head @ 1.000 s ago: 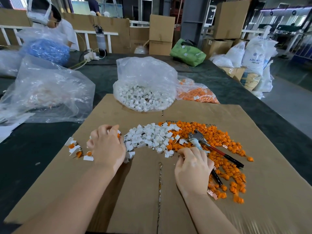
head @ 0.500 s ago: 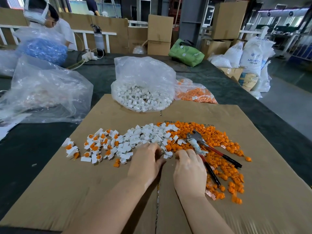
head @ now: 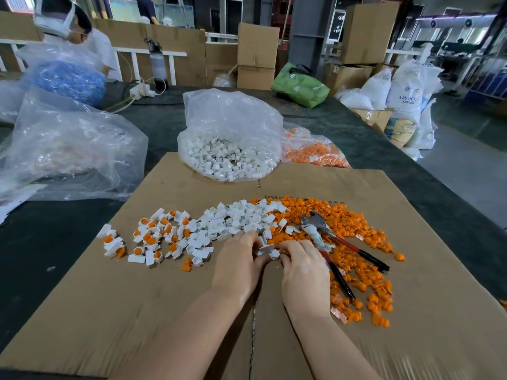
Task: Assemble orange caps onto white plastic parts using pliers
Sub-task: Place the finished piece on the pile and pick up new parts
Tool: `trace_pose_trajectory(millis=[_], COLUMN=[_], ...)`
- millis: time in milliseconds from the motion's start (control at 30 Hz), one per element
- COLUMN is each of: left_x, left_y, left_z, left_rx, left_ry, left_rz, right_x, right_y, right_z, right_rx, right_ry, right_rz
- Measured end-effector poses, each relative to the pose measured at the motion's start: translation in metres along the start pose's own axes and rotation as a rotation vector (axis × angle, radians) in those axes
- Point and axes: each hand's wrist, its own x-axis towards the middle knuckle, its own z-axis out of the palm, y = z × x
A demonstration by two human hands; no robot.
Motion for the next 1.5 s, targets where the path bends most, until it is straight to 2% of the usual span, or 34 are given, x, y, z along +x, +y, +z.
trace_pose_trajectory(millis=[167,300,367,567,733,967,1167,1333,1500], left_x=[-0.005,-0.006,-0.006,-0.006,-0.007,-0.005,-0.005,-0.007,-0.008], left_y=[-0.003,-0.001,0.001,-0.001,-0.001,-0.005,-0.006,-0.005,-0.004], left_z=[-0.001,0.000,0.000,0.003,0.001,-0.001,-0.004,-0.007,-0.010], left_rx=[-0.142,-0.145,-0.163,-0.258,-0.328,-0.283,-0.488,-0.560,-0.633], left_ry=[0.026,0.021,0.014,0.032,0.018,-0.004,-0.043,-0.115,-0.114], left_rz=[-0.012,0.117,0.125,0.045,0.010,-0.010,-0.118,-0.120,-0.139], right_x=[0.000,-0.001,0.000,0.001,0.000,0.002,0.002,0.001,0.000], right_y=[-0.001,0.000,0.001,0.003,0.002,0.000,0.000,0.000,-0.001], right_z=[0.001,0.003,0.004,0.004,0.000,-0.007,-0.006,-0.007,-0.006], right_rx=[0.041,0.010,0.004,0.042,0.142,0.316,0.519,0.487,0.319], right_ry=[0.050,0.074,0.069,0.080,0.009,0.091,0.058,0.031,0.030], right_rz=[0.003,0.002,0.010,0.054,0.058,0.022,0.101,0.078,0.069])
